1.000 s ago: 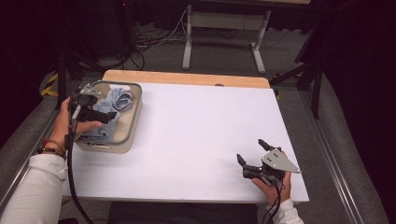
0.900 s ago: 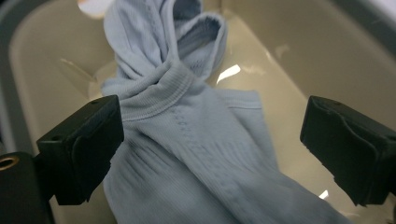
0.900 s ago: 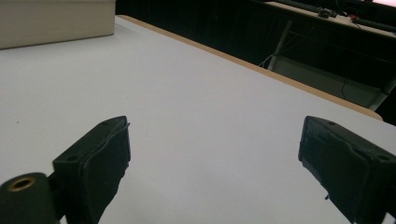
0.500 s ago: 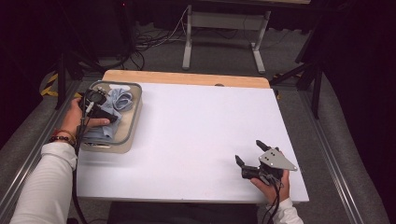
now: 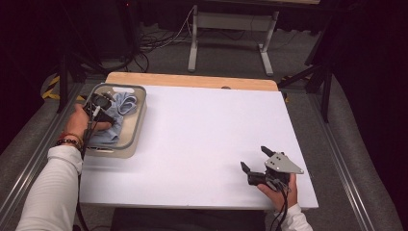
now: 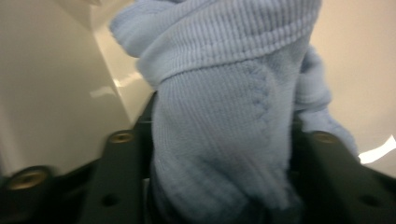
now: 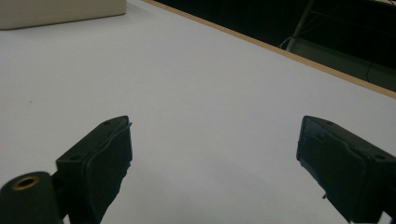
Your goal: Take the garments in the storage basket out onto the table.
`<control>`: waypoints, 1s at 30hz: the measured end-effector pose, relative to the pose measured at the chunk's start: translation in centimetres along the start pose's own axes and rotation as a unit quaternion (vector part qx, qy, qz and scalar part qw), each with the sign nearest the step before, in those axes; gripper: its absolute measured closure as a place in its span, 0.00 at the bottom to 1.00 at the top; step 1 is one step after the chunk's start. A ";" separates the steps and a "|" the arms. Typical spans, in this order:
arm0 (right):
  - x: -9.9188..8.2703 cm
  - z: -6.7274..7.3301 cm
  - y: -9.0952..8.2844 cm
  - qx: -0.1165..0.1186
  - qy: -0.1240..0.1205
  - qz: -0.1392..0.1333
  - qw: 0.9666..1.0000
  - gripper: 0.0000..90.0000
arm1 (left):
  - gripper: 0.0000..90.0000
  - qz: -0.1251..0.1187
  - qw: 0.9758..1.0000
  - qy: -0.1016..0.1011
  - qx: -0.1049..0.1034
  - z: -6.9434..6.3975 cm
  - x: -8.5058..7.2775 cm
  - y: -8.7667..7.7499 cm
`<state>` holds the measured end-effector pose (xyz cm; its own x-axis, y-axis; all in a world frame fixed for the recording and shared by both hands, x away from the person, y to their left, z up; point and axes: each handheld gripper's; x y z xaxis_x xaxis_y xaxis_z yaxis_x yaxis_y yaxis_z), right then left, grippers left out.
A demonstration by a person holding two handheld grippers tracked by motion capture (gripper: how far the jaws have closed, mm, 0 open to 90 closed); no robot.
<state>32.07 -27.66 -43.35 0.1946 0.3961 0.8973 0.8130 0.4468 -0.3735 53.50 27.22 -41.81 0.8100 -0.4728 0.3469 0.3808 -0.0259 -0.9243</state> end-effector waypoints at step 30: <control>0.2 -0.1 -0.3 -0.016 -0.003 -0.009 1.000 0.14 | 0.80 -0.219 0.974 -0.039 -0.055 0.2 -3.1 -6.2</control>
<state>31.92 -27.83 -43.07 0.1764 0.3926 0.9027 0.8334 0.4284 -0.3492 48.71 28.99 -37.07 0.6139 -0.3281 0.7179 0.6501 -0.3058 -0.6956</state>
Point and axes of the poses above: each handheld gripper's, and its own axes: y roughly forward along the jaws, x roughly out of its top, z roughly to its left, and after that the axes turned 3 degrees about -y, right-handed
